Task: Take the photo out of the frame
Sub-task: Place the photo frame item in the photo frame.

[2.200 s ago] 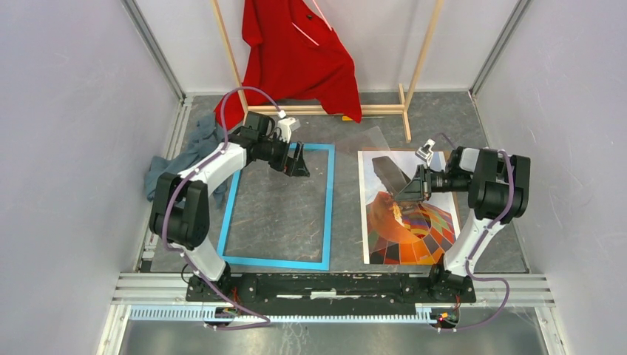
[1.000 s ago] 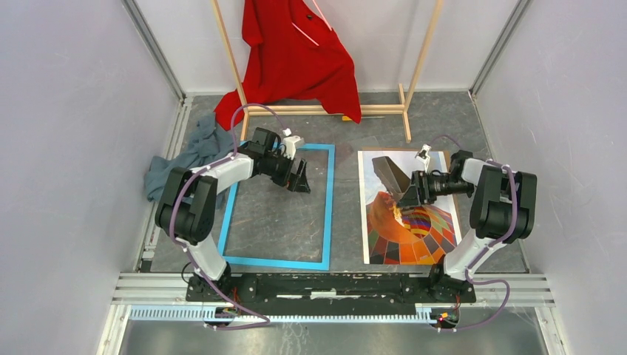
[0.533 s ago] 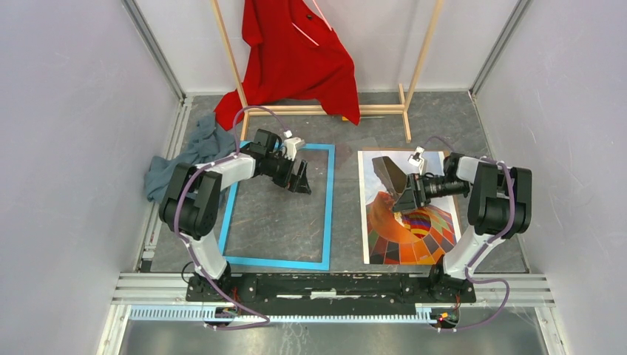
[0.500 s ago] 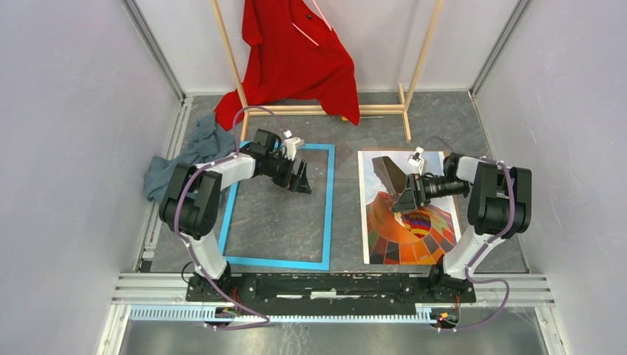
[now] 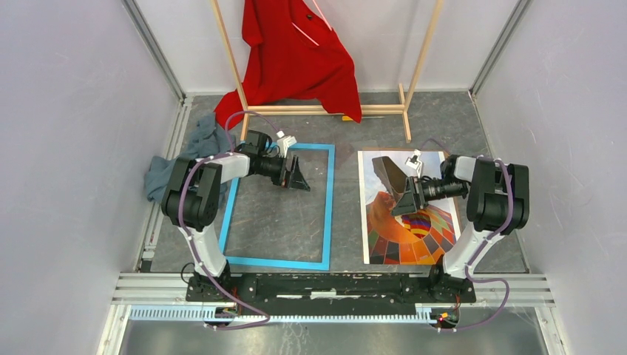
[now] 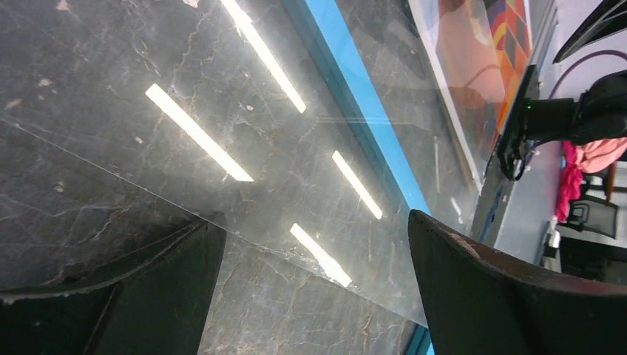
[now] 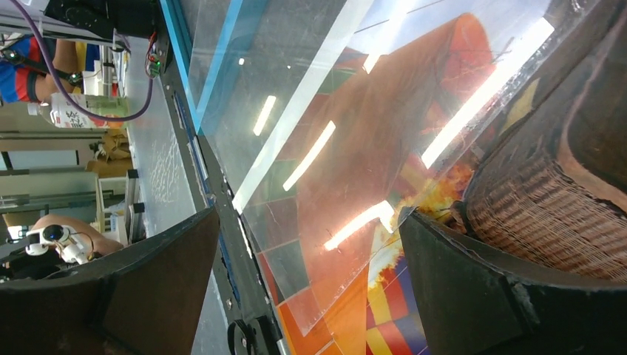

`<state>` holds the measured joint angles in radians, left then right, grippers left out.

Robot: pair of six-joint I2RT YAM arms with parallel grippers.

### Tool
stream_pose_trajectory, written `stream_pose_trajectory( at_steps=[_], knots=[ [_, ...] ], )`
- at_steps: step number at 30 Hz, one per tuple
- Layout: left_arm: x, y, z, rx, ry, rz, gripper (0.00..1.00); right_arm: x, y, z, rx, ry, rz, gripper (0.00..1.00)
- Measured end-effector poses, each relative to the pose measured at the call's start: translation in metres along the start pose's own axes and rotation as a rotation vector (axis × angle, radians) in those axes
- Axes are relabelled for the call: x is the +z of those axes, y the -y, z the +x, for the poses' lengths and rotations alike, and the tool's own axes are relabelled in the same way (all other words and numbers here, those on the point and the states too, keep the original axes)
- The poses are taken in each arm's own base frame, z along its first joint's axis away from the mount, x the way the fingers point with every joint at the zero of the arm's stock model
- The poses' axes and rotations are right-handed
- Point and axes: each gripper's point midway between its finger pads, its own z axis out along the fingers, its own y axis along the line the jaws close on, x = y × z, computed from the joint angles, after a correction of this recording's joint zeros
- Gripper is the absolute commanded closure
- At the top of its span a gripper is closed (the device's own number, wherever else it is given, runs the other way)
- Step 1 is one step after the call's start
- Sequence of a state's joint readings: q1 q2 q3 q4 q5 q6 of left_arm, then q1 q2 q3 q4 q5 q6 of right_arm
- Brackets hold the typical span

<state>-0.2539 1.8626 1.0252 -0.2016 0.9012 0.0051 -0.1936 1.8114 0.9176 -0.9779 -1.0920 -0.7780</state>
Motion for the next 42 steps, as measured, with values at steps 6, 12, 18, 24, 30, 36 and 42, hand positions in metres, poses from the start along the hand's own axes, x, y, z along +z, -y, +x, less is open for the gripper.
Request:
stream_pose_trajectory(
  at_steps=[6,12,18,24,30,36,42],
  knots=[
    [0.001,0.002,0.002,-0.021,0.003,0.046,0.08,0.003,-0.009,0.005,-0.016,-0.028,-0.034,0.02],
    [0.0,0.001,0.004,-0.055,0.007,0.092,0.15,0.005,-0.014,0.008,-0.025,-0.05,-0.053,0.02],
    [-0.005,-0.001,0.008,-0.114,0.013,0.135,0.21,0.008,-0.016,0.009,-0.029,-0.052,-0.072,0.02],
    [-0.006,-0.003,0.011,-0.145,0.011,0.14,0.33,0.012,-0.024,0.01,-0.058,-0.075,-0.099,0.02],
    [-0.006,-0.01,0.015,-0.182,0.006,0.134,0.46,0.014,-0.028,0.013,-0.059,-0.098,-0.125,0.02],
    [-0.006,-0.013,0.018,-0.211,0.002,0.134,0.54,0.016,-0.027,0.016,-0.051,-0.106,-0.144,0.02],
    [-0.01,-0.016,0.018,-0.233,0.007,0.126,0.72,0.017,-0.027,0.016,-0.056,-0.106,-0.153,0.02]
  ],
)
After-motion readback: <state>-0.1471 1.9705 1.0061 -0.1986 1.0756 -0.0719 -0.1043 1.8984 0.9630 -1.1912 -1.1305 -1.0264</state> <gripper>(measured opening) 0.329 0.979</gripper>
